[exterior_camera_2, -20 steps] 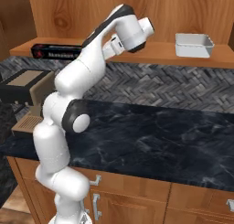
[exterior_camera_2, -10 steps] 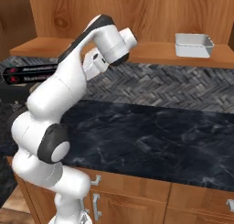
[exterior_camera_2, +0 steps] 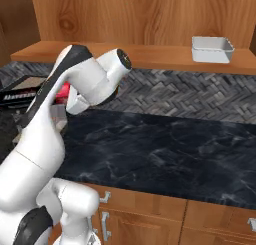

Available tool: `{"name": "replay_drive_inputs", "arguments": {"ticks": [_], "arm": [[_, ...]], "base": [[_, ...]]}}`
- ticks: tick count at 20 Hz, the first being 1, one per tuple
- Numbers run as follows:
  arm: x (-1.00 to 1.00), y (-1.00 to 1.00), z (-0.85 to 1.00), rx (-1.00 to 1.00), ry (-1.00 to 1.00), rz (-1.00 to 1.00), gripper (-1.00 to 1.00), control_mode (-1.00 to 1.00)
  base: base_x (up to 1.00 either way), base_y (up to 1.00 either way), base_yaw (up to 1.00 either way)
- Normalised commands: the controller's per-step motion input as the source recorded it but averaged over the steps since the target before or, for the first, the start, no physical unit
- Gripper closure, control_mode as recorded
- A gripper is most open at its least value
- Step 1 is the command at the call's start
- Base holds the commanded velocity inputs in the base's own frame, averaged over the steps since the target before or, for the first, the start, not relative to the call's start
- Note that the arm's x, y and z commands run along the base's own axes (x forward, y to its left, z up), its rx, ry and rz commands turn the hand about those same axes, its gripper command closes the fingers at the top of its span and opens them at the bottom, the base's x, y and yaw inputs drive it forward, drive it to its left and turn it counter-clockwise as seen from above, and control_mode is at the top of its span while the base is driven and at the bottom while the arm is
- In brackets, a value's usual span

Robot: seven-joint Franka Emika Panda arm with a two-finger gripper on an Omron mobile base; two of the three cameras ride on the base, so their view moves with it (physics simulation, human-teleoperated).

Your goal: Retrieve the tupperware and aluminum foil from the cabinet and place them on the dining counter near the plate with eggplant and carrot to prepare for storing leftovers.

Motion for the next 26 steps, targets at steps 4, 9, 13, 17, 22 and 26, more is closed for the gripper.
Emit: {"name": "replay_drive_inputs", "arguments": {"ticks": [4, 9, 13, 17, 22, 26], "arm": [[-0.89, -0.03, 0.0, 0.02, -0.16, -0.65, 1.0, -1.0], [-0.41, -0.27, 0.0, 0.03, -0.08, -0.54, 1.0, -1.0], [0.0, -0.18, 0.0, 0.05, -0.03, -0.1, 1.0, -1.0], [0.03, 0.0, 0.0, 0.01, 0.0, 0.0, 1.0, 1.0], [0.0, 0.0, 0.0, 0.0, 0.0, 0.0, 1.0, 1.0], [0.0, 0.0, 0.0, 0.0, 0.0, 0.0, 1.0, 1.0]], "base": [[0.0, 0.0, 0.0], [0.0, 0.0, 0.0], [0.0, 0.0, 0.0], [0.0, 0.0, 0.0], [-0.93, 0.0, 0.01], [-1.0, -0.15, -0.13]]}}
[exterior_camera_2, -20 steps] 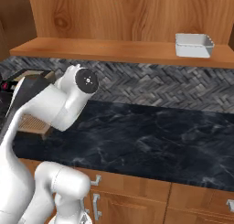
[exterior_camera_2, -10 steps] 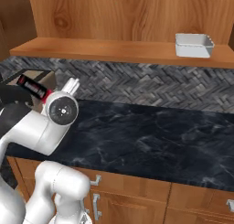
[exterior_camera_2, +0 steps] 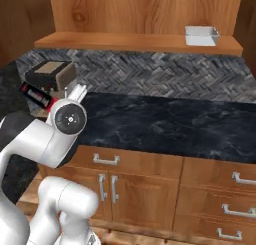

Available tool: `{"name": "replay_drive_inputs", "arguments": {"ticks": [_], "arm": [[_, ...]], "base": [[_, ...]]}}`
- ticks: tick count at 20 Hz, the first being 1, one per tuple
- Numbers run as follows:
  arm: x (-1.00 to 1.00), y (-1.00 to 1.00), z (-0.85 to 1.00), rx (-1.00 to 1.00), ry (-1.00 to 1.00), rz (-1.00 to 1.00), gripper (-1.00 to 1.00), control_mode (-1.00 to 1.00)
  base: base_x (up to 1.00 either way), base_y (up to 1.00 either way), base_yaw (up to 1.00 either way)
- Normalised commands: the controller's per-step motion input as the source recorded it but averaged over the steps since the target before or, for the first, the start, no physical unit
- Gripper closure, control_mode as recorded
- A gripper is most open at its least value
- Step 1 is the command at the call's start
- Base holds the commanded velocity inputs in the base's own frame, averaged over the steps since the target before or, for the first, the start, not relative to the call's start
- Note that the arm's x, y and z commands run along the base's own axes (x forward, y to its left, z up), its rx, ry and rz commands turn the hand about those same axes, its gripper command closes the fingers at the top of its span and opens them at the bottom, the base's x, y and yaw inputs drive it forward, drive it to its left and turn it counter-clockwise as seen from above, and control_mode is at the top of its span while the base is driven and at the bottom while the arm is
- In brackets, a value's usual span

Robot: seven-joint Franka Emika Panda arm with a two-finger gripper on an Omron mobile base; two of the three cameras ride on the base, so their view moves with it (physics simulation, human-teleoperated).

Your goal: Retrieve the tupperware and aluminum foil from the cabinet and place them on the dining counter near the plate with eggplant and carrot to prepare for storing leftovers.

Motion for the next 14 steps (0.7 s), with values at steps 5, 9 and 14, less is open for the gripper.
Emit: {"name": "replay_drive_inputs", "arguments": {"ticks": [5, 9, 14], "arm": [[0.0, 0.0, 0.0, 0.0, 0.0, 0.0, 1.0, 1.0], [0.0, 0.0, 0.0, 0.0, 0.0, 0.0, 1.0, 1.0], [0.0, 0.0, 0.0, 0.0, 0.0, 0.0, 1.0, 1.0]], "base": [[-0.78, -0.22, -0.72], [-0.27, -0.04, -0.87], [-0.02, -0.14, -0.89]]}}
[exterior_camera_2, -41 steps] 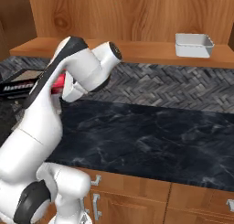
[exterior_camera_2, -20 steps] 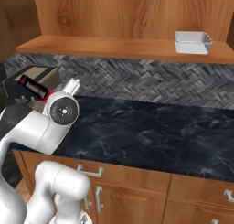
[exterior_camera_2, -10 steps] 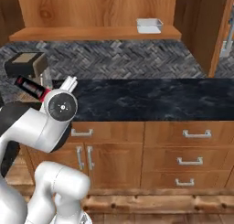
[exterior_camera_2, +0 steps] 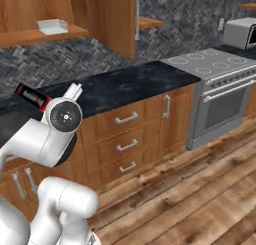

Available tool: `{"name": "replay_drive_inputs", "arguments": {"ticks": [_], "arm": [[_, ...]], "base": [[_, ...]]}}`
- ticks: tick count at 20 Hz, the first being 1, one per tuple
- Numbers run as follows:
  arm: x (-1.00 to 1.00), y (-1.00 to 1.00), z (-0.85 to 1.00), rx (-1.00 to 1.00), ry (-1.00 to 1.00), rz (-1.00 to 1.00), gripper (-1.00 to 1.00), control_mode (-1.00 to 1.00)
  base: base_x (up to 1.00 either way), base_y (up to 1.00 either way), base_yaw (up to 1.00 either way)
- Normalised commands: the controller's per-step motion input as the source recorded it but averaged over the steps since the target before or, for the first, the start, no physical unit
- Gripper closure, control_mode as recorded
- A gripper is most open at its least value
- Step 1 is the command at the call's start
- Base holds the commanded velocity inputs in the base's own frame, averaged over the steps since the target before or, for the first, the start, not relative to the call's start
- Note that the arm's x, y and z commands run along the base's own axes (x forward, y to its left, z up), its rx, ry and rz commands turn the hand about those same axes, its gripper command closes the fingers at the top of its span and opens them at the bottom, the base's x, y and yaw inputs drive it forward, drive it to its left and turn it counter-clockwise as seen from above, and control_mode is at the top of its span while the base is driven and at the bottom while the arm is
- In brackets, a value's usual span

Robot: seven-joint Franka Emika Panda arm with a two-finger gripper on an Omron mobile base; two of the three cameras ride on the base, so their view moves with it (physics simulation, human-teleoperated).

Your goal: Retrieve the tupperware and aluminum foil from the cabinet and place them on the dining counter near the plate with eggplant and carrot to prepare for storing leftovers.

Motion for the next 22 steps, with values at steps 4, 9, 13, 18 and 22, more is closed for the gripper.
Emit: {"name": "replay_drive_inputs", "arguments": {"ticks": [4, 9, 13, 18, 22], "arm": [[0.0, 0.0, 0.0, 0.0, 0.0, 0.0, 1.0, 1.0], [0.0, 0.0, 0.0, 0.0, 0.0, 0.0, 1.0, 1.0], [0.0, 0.0, 0.0, 0.0, 0.0, 0.0, 1.0, 1.0], [0.0, 0.0, 0.0, 0.0, 0.0, 0.0, 1.0, 1.0], [0.0, 0.0, 0.0, 0.0, 0.0, 0.0, 1.0, 1.0]], "base": [[-0.03, -0.39, -0.82], [-0.44, -0.7, -0.68], [-0.39, -0.91, -0.63], [0.0, -1.0, -0.64], [0.0, -1.0, -0.63]]}}
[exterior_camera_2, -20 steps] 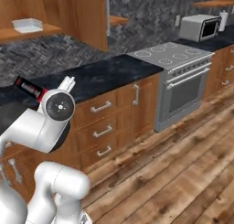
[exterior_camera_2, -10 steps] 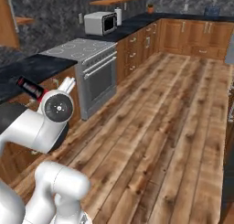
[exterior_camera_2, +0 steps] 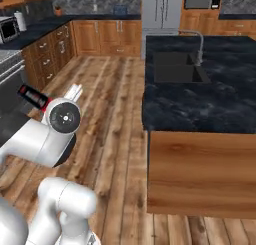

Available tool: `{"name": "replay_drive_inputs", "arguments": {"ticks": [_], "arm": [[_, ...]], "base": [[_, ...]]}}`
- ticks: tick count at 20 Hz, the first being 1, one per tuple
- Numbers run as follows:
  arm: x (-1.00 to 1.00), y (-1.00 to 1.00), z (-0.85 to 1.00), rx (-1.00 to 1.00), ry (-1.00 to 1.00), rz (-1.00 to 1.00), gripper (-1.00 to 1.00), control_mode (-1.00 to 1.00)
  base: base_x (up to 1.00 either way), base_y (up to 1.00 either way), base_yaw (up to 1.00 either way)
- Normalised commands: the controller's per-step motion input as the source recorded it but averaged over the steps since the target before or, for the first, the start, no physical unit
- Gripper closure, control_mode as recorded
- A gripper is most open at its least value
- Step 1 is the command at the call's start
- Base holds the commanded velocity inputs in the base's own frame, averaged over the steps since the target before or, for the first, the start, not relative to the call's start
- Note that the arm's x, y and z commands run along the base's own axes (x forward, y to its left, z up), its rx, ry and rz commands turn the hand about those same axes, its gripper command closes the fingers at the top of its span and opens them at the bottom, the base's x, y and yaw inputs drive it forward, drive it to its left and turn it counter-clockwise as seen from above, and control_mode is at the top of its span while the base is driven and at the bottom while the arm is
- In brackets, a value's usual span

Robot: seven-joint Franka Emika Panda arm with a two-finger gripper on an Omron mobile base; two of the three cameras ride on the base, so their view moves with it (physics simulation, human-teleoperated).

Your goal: Retrieve the tupperware and aluminum foil from the cabinet and place them on the dining counter near the plate with eggplant and carrot to prepare for storing leftovers.

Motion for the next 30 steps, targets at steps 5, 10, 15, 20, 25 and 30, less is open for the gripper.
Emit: {"name": "replay_drive_inputs", "arguments": {"ticks": [5, 10, 15, 20, 25, 30], "arm": [[0.0, 0.0, 0.0, 0.0, 0.0, 0.0, 1.0, 1.0], [0.0, 0.0, 0.0, 0.0, 0.0, 0.0, 1.0, 1.0], [0.0, 0.0, 0.0, 0.0, 0.0, 0.0, 1.0, 1.0], [0.0, 0.0, 0.0, 0.0, 0.0, 0.0, 1.0, 1.0], [0.0, 0.0, 0.0, 0.0, 0.0, 0.0, 1.0, 1.0], [0.0, 0.0, 0.0, 0.0, 0.0, 0.0, 1.0, 1.0]], "base": [[0.06, -1.0, -0.6], [0.36, -1.0, -0.5], [0.54, -1.0, -0.42], [0.8, -1.0, -0.19], [1.0, -1.0, 0.0], [1.0, -1.0, 0.04]]}}
